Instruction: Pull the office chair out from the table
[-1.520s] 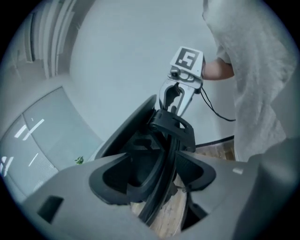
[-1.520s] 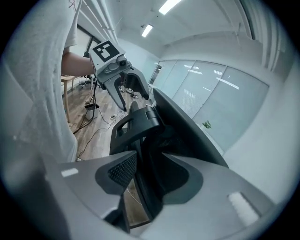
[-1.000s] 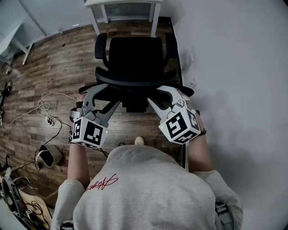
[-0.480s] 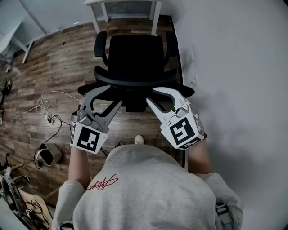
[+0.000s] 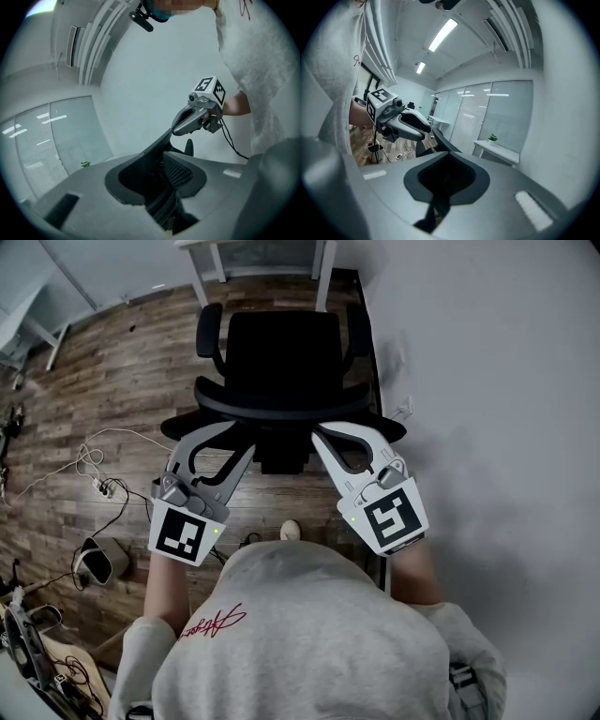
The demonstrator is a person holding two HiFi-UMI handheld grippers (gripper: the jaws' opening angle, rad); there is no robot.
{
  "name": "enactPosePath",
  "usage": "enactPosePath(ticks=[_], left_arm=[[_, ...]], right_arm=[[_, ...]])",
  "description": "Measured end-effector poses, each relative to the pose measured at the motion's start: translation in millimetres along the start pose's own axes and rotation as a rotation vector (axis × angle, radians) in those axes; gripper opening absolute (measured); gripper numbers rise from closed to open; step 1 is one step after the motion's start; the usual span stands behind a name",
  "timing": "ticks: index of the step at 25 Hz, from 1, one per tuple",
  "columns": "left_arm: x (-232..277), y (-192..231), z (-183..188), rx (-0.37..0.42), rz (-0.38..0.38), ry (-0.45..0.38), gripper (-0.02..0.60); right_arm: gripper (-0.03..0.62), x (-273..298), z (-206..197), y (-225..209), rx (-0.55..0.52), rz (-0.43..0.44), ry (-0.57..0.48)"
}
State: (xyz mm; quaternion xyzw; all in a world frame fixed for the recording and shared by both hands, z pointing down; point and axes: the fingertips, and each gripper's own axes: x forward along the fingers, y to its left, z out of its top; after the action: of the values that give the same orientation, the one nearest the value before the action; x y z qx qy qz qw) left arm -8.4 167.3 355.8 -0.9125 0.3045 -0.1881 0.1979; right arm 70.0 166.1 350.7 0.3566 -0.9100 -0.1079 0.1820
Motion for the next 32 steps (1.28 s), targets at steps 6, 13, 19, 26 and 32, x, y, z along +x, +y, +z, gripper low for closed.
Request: enactPosePath(ticks=[6,13,19,26,32], left_arm=[[-4.0,3.8,2.0,-0.025,0.004,-0.020,0.066],[-5.9,3.3,5.4,-0.043,0.003,-0.021,0.024],[-5.2,-0.4,4.7,-0.058,-0.023,-0.025,0.003],[-12.8,0.4,9.1,-0.079,-0.028,-0.036,0.003],[-17.2,-0.1,8.2,-0.077,-0.028,-0.034,0.003]], right_arm=[[0.003,-1.2,16.5,-0.5,0.055,0.015,-0.089],[0.003,-5.1,23.5,0.7,0.090,0.029,-0.129],[0.003,-4.0,27.9,4.3,0.137,0.057,-0.176],[0.002,-6.3,39.9,11.2,0.174,0.088,-0.221],[0.002,-4.5,48.1,9.0,0.168,0.050,-0.228]])
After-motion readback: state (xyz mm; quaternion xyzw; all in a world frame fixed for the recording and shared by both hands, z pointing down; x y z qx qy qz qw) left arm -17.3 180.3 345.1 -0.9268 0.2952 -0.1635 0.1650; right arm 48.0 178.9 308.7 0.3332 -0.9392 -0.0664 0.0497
